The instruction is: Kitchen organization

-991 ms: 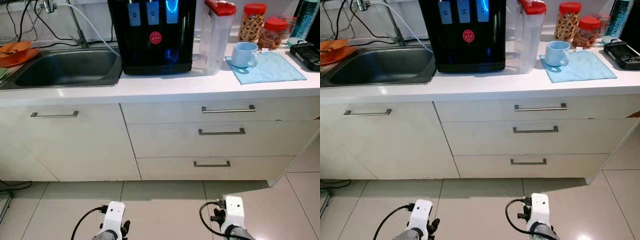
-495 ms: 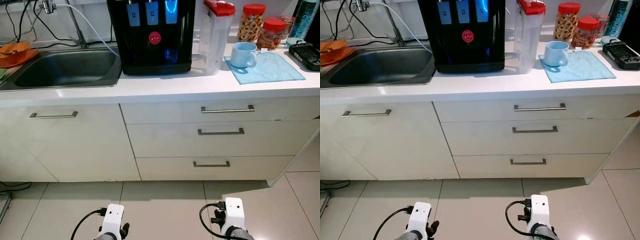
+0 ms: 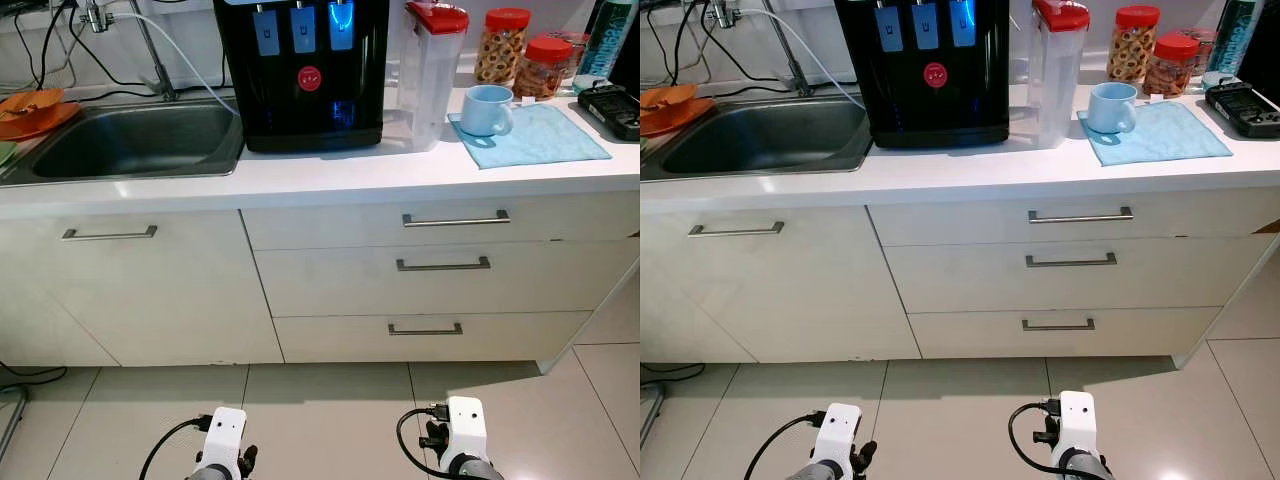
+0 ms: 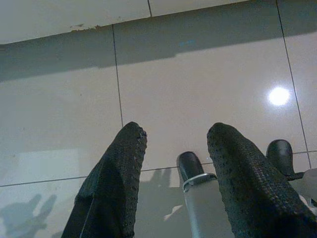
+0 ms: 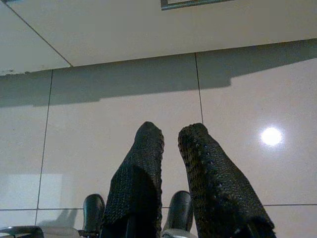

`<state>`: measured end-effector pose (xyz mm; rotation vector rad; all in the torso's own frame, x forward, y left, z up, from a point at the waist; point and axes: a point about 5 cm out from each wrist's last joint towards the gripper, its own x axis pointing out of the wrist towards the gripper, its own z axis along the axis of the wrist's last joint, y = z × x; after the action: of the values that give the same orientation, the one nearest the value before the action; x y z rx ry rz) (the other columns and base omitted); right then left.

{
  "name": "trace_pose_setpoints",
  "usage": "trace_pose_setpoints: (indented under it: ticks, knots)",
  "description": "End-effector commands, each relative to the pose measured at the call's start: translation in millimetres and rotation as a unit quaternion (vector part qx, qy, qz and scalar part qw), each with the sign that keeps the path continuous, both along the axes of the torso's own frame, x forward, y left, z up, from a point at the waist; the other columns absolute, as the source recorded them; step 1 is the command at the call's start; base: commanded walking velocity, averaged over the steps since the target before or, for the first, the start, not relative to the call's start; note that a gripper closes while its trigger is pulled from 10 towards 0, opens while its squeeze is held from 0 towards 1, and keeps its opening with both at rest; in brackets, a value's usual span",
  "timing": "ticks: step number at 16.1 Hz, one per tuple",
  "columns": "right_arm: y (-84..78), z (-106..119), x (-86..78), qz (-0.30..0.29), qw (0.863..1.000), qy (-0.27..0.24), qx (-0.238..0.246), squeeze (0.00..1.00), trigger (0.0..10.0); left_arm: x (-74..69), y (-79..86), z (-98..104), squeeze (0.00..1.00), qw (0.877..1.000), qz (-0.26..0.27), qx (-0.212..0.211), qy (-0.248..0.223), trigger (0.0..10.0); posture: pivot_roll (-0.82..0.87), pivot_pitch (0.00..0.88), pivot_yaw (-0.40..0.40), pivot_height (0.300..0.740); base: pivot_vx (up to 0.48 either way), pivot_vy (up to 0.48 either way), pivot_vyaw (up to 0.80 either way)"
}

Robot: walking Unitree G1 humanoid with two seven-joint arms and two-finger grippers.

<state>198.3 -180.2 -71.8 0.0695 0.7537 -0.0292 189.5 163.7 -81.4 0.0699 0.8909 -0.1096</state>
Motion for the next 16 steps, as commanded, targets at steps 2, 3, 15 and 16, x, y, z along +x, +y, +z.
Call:
trace_pose_setpoints:
  ticks: [2,3,15,16]
  knots:
    - [3.1,-1.4,-1.1,-0.003,1.0,0.006,0.005,0.0,10.0,3.2,1.4,1.6,0.0,1.0,-0.002,0.007,-0.003,10.0,0.0,0.0,0.117,0.74,0.0,0.0,0.0]
    - [2.7,-1.0,-0.5,-0.003,1.0,0.005,0.004,0.0,10.0,3.0,1.0,1.4,0.0,1.0,-0.002,0.006,-0.003,10.0,0.0,0.0,0.115,0.74,0.0,0.0,0.0]
    - [-5.2,10.6,17.2,0.009,1.0,-0.027,-0.014,0.0,10.0,12.2,7.3,8.4,0.0,0.998,0.021,0.028,-0.045,10.0,0.02,0.003,0.09,0.74,0.0,0.0,0.0]
    - [-5.0,14.1,21.4,0.008,0.999,-0.042,-0.013,0.0,10.0,21.8,13.2,15.6,0.0,0.996,0.046,0.031,-0.076,10.0,0.02,0.003,0.088,0.74,0.0,0.0,0.0]
